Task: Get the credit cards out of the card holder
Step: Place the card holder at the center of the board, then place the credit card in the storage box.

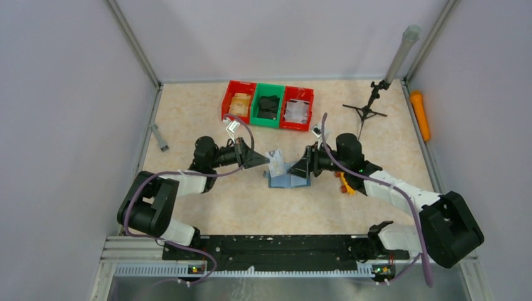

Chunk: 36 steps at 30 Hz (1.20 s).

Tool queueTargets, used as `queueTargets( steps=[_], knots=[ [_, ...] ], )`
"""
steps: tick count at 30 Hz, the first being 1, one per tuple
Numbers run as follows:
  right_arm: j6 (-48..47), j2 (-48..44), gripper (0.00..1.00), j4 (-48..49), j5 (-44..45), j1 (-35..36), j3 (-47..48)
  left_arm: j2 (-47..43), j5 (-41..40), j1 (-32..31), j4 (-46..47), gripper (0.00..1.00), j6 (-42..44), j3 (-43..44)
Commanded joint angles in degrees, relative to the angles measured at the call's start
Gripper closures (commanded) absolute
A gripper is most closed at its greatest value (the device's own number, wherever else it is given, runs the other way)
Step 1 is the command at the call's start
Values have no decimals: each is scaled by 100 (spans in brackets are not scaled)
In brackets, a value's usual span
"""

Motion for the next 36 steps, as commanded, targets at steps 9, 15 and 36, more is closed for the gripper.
queueTargets(
  steps=[9,15,36],
  knots=[
    [245,136,56,920,-599,119,418,-402,251,-348,609,100,73,40],
    [247,179,63,1005,-656,120,399,-451,296,-445,542,100,160,72],
    [418,282,83,1429,-1282,120,195,-489,392,-483,700,100,105,57]
  ],
)
